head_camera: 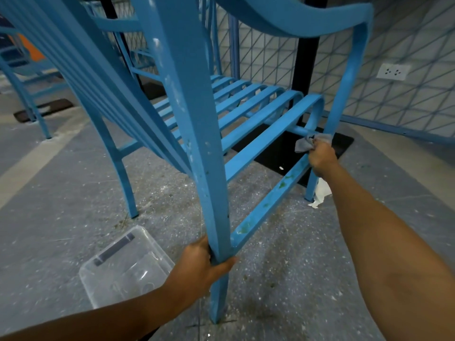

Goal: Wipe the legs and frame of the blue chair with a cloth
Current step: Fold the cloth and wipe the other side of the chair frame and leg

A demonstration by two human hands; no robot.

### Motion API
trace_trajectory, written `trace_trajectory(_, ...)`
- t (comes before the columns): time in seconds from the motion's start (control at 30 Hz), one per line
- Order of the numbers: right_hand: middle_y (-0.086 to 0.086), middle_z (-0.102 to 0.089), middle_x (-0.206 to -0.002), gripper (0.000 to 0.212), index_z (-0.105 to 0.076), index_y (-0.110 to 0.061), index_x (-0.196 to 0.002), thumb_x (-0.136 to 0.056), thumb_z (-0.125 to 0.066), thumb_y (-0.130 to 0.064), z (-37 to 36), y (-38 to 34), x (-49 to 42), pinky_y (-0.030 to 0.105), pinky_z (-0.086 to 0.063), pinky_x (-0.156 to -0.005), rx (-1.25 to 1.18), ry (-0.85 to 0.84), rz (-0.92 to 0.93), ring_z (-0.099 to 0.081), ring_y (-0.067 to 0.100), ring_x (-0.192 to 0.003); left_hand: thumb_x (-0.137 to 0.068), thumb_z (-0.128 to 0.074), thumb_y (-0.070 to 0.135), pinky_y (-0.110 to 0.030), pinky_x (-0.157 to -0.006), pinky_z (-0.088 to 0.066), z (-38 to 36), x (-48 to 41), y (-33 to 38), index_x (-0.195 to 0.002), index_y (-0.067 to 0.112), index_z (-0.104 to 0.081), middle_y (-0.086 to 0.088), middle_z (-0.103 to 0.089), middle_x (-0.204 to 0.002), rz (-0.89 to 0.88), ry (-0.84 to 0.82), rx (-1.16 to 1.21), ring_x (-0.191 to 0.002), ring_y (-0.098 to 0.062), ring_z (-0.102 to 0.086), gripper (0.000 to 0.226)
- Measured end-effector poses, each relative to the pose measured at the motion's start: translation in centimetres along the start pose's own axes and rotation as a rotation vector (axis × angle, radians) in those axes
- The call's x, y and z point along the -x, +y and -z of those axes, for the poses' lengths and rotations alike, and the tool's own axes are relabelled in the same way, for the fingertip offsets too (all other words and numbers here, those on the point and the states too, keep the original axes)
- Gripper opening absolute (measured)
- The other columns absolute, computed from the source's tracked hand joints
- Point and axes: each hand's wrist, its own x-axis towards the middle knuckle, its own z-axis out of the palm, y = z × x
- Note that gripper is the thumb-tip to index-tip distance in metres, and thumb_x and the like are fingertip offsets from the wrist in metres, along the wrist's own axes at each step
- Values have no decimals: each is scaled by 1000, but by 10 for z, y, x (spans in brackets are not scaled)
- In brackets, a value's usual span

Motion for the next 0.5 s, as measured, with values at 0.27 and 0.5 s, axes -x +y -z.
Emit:
trace_trajectory(0.27, 29, -56, -119, 32, -54, 5, -118, -90, -39, -1, 17, -6, 0, 34, -36, -80, 74, 85, 25, -50, 42, -114, -76, -73, 37, 5, -59, -43, 4, 1, 4, -116, 16, -61, 20, -56, -87, 8, -13, -22, -69, 14, -53, 47)
trace_trajectory(0.5, 28, -48, -129, 33, -52, 4, -121, -89, -41, 3, -3, -3, 8, 39, -36, -98, 154, 36, 70, -44, 40, -121, -76, -72, 39, 6, -57, -42, 2, 0, 1, -118, 15, -61, 19, -56, -90, -22, 1, -31, -69, 13, -52, 50)
